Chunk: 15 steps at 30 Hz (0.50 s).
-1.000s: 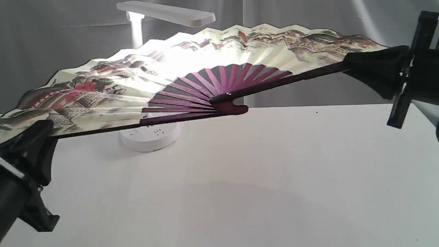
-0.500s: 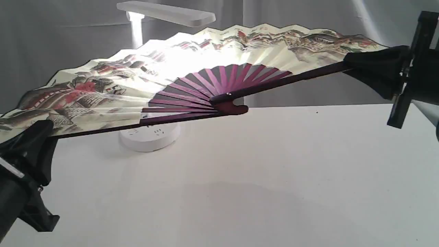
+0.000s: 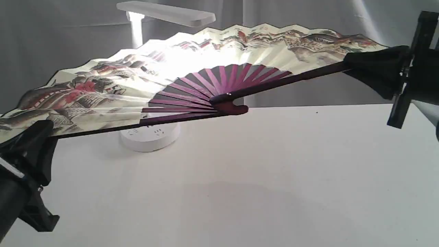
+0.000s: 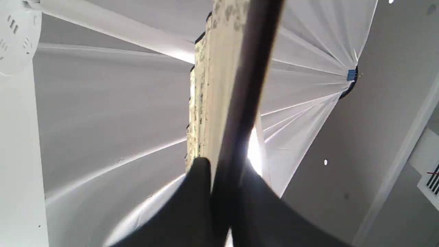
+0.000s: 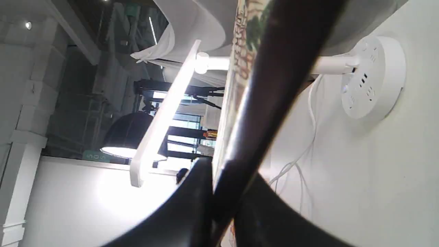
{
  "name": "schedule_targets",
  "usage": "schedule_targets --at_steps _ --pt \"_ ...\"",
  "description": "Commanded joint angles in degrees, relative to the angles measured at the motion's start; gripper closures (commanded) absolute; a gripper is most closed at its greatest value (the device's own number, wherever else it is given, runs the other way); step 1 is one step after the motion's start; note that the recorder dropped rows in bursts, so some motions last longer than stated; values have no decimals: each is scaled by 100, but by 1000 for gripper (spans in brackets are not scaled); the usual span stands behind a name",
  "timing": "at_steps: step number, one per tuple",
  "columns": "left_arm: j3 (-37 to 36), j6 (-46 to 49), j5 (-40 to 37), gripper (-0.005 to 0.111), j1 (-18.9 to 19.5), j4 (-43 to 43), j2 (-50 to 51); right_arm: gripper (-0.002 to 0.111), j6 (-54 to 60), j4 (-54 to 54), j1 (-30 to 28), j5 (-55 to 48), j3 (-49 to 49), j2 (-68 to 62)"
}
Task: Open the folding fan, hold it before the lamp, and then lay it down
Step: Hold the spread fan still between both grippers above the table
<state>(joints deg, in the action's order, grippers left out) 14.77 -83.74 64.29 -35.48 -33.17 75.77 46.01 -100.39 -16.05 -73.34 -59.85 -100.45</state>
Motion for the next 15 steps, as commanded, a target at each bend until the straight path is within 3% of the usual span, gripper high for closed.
schedule_targets --at_steps 1,15 --pt "-11 -297 567 107 59 -525 -112 108 231 74 -66 338 -2 20" --pt "-11 -273 567 107 59 -525 -112 108 280 120 -66 338 -2 10"
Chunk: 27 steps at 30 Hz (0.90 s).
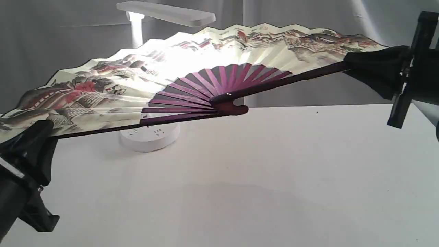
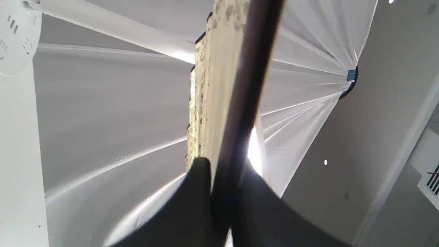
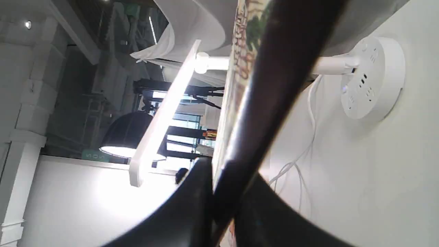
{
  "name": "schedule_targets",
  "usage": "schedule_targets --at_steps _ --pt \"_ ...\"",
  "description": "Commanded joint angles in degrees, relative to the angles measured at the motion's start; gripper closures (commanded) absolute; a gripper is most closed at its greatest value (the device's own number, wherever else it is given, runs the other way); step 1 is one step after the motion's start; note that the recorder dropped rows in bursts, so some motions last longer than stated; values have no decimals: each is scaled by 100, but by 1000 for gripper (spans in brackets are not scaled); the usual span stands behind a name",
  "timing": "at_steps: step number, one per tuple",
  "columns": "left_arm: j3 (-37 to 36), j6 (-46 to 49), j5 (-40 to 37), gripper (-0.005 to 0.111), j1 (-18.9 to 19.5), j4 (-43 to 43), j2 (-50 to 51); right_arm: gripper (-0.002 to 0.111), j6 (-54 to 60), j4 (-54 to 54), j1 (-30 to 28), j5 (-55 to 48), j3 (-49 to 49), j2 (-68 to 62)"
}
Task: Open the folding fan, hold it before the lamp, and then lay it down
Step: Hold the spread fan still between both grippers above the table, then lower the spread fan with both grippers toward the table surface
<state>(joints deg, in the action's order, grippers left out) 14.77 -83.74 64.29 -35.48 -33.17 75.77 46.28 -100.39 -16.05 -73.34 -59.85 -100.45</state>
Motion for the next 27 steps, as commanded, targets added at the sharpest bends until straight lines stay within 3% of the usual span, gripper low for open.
schedule_targets --at_steps 1,16,27 --pt "-11 -273 567 107 59 -525 -112 108 253 120 -66 338 -2 10" --pt "109 -61 -777 107 59 -324 -100 108 -67 856 -66 561 -2 10" --pt "155 483 -1110 107 59 -240 46 108 -242 1412 -322 793 9 10"
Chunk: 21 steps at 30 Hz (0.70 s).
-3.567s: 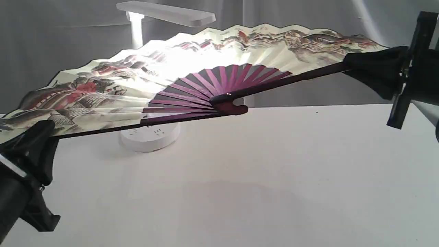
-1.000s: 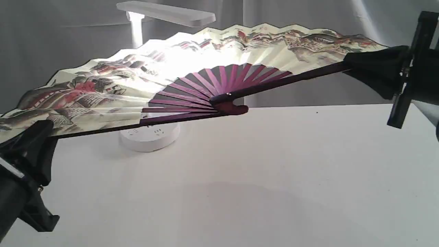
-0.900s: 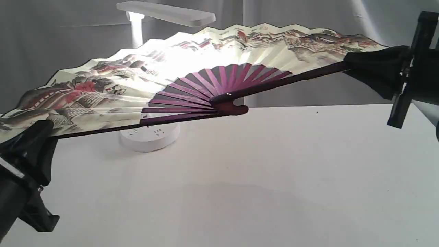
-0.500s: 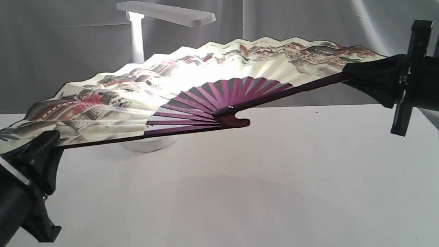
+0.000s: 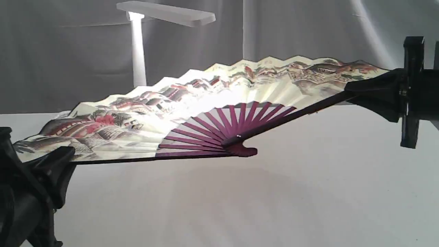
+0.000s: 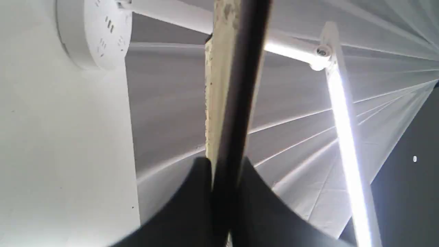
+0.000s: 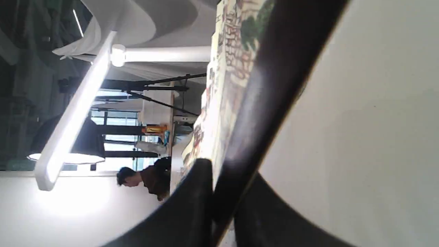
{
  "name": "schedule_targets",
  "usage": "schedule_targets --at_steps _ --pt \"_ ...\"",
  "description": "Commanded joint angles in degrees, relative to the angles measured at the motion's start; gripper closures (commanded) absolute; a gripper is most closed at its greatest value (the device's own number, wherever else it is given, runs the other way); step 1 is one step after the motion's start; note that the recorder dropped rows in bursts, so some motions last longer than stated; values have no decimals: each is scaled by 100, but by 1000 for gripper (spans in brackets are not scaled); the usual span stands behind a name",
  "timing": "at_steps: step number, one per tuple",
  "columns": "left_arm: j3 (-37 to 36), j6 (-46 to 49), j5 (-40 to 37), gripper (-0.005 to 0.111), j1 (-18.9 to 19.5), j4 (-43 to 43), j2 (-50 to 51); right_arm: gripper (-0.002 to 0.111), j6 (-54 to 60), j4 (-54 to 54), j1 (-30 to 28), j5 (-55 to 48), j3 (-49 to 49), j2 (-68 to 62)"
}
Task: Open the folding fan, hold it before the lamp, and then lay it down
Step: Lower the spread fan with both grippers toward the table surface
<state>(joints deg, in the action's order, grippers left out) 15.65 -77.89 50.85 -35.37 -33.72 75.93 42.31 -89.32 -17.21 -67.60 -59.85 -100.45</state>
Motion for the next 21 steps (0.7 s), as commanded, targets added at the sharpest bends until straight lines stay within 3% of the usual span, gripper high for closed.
schedule_targets --at_steps 1,16,21 --pt "66 -102 246 107 48 -142 80 108 114 316 -279 156 9 10" --pt "855 -178 263 107 48 345 1150 108 -61 949 -560 484 9 10" --pt "1094 -792 286 107 48 661 1531 108 -61 989 -560 557 9 10"
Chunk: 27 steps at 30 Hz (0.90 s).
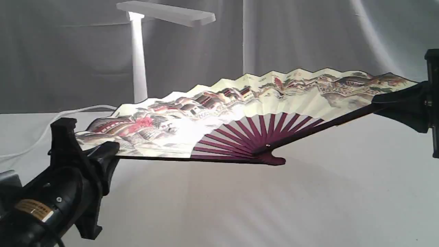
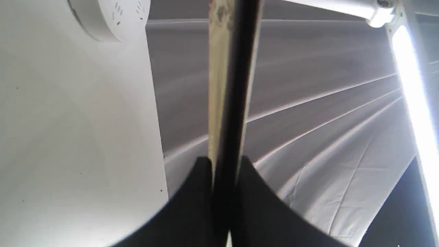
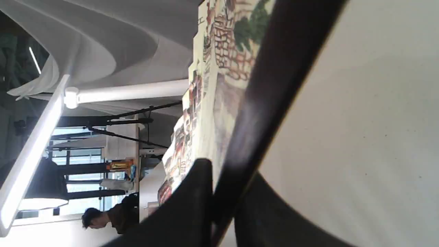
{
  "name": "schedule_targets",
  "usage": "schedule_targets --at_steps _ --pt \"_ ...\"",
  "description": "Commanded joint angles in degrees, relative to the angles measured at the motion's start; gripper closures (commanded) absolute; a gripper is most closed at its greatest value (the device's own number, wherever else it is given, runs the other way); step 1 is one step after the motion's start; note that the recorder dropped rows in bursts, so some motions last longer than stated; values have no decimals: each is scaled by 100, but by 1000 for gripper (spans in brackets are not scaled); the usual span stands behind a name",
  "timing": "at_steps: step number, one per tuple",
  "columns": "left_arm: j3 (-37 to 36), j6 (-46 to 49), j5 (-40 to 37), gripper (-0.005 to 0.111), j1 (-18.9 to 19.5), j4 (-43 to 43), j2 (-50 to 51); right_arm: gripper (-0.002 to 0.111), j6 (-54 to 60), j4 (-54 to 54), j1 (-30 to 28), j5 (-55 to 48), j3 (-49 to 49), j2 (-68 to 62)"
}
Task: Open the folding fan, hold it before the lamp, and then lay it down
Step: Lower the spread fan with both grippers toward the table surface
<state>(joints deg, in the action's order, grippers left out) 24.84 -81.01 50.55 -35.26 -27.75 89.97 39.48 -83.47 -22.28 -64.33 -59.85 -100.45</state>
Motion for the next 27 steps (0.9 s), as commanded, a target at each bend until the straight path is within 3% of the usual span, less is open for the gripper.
schedule_targets --at_steps 1,12,18,27 --pt "223 -565 316 107 37 77 201 108 222 403 -53 243 9 10" --pt "554 -632 274 107 37 151 567 108 136 752 -53 611 9 10" --pt "722 -656 -218 107 37 114 756 108 57 959 -53 878 9 10" --pt "818 -1215 -281 107 37 343 1148 108 -133 1340 -53 1010 9 10"
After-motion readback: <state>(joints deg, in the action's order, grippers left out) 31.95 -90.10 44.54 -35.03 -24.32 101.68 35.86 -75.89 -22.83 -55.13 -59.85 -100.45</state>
